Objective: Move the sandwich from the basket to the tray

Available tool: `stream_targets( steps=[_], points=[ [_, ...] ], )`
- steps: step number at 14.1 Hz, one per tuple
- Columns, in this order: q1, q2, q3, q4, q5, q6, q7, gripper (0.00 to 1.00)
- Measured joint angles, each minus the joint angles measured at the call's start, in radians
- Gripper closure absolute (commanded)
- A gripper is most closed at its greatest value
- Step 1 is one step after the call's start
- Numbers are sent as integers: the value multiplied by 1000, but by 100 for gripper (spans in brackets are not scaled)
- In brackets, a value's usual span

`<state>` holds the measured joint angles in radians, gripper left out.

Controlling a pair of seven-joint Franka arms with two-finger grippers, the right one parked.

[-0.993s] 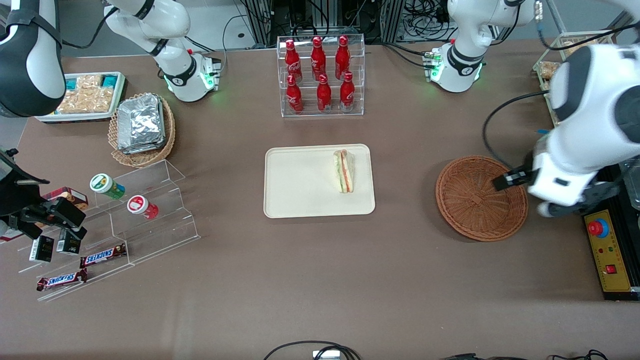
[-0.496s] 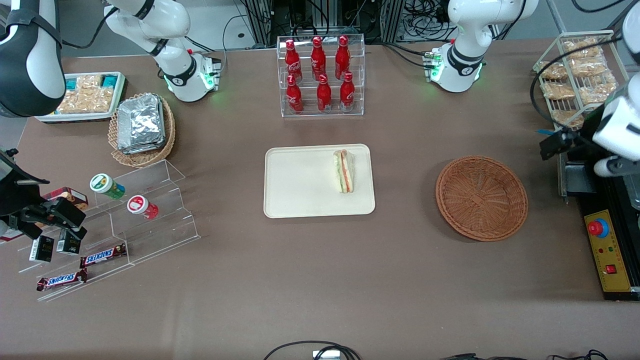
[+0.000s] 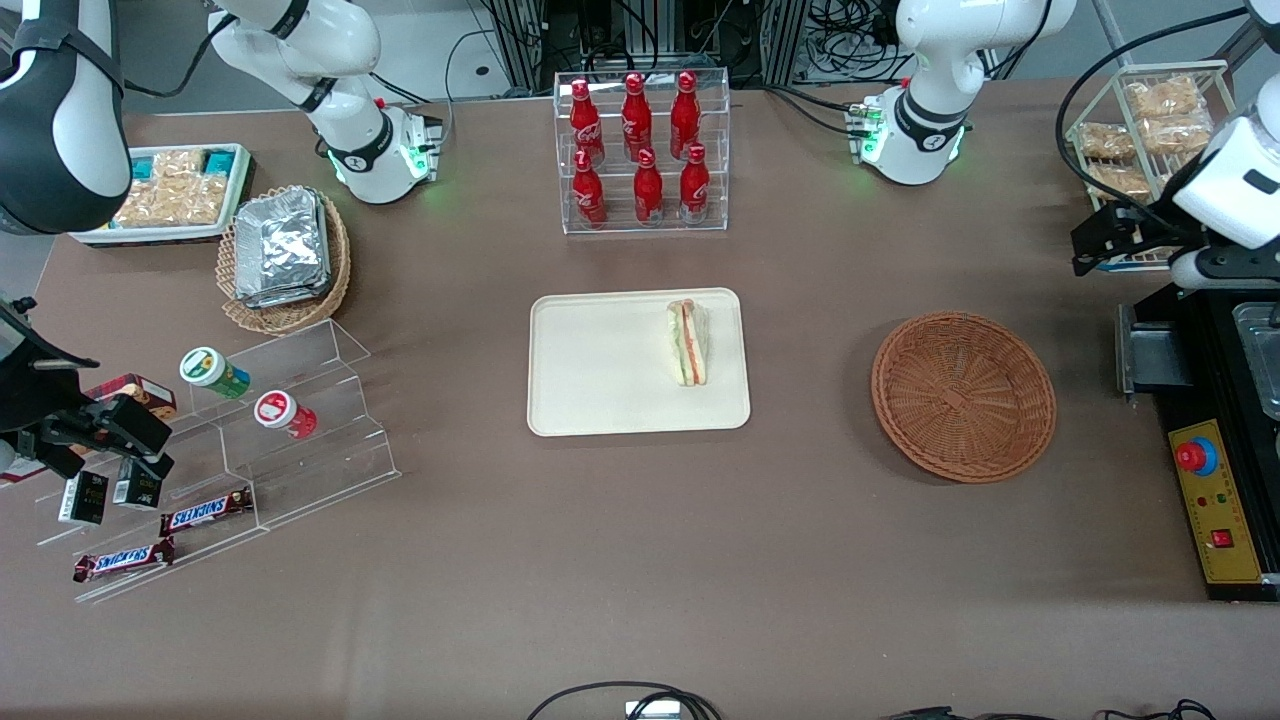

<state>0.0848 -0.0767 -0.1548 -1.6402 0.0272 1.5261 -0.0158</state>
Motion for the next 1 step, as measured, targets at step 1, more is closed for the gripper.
stream_targets(
  steps=[1],
  points=[
    [0,0,-6,-2,-7,0,0,0]
  ],
)
